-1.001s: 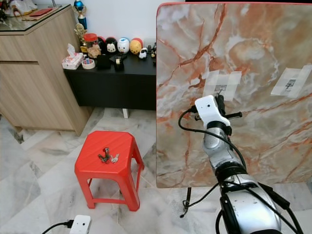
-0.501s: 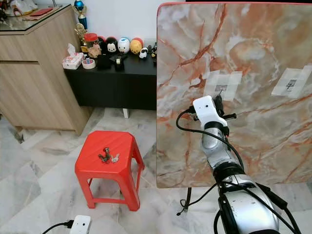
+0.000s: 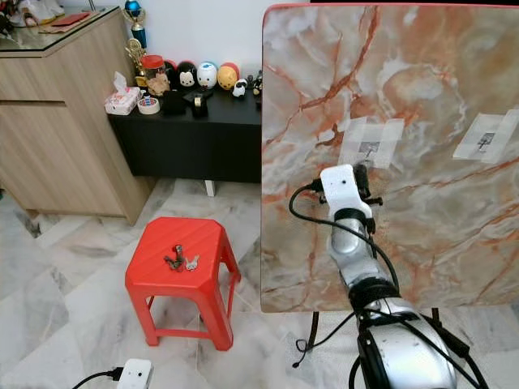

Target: Hang keys on a hook

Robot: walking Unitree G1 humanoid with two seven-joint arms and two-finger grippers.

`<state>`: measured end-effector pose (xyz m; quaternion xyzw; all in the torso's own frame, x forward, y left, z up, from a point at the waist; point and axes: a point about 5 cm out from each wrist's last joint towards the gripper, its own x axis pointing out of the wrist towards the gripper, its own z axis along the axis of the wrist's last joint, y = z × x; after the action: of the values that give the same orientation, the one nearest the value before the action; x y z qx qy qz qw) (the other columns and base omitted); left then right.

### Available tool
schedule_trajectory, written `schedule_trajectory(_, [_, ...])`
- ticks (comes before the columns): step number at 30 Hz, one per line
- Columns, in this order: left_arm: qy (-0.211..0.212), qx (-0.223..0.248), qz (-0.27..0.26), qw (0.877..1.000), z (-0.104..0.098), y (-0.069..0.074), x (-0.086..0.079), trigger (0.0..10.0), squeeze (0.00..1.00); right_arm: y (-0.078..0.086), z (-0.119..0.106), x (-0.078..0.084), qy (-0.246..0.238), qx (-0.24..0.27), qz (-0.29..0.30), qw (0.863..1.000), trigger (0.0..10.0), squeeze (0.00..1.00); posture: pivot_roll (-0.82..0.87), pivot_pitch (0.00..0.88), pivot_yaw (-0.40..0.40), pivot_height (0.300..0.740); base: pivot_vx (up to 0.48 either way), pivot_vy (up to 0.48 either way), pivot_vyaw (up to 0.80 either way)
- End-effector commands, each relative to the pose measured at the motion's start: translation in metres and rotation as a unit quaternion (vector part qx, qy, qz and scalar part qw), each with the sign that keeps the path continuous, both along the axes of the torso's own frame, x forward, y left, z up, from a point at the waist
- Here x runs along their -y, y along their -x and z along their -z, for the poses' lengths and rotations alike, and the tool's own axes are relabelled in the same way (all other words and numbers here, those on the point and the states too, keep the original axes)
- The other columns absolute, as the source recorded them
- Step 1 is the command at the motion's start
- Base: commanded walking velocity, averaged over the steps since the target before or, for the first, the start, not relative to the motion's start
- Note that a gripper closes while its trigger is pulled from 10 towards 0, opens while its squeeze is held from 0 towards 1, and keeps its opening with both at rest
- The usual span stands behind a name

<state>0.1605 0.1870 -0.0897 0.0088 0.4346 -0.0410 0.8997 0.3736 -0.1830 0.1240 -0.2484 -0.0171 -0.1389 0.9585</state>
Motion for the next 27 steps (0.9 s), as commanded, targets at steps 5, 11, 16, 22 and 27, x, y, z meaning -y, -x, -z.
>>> schedule_trajectory(5, [0.001,-0.015,0.015,1.0,0.003,0.006,0.003,10.0,0.0,0.003,0.001,0.006,-0.035,0.01,0.006,0.999,10.0,0.0,0.01,0.007,-0.012,0.74,0.0,0.0,0.0])
schedule_trajectory(11, [-0.002,-0.016,0.024,1.0,0.003,0.006,0.003,10.0,0.0,0.009,0.012,-0.005,-0.129,0.009,-0.046,0.991,10.0,0.0,0.02,0.006,-0.013,0.74,0.0,0.0,0.0])
schedule_trajectory(16, [-0.004,-0.016,0.023,1.0,0.003,0.007,0.002,10.0,0.0,0.025,0.04,-0.004,-0.175,-0.029,-0.041,0.983,10.0,0.0,0.02,0.0,-0.021,0.74,0.0,0.0,0.0])
schedule_trajectory(22, [-0.007,-0.019,0.023,1.0,0.003,0.008,-0.001,10.0,0.0,0.068,0.105,0.009,-0.269,-0.146,0.033,0.952,10.0,0.0,0.02,0.0,-0.017,0.74,0.0,0.0,0.0])
schedule_trajectory(27, [-0.016,-0.022,0.027,0.999,0.003,0.008,-0.003,10.0,0.0,0.114,0.153,0.021,-0.261,-0.261,0.078,0.926,10.0,0.0,0.02,0.0,-0.016,0.74,0.0,0.0,0.0])
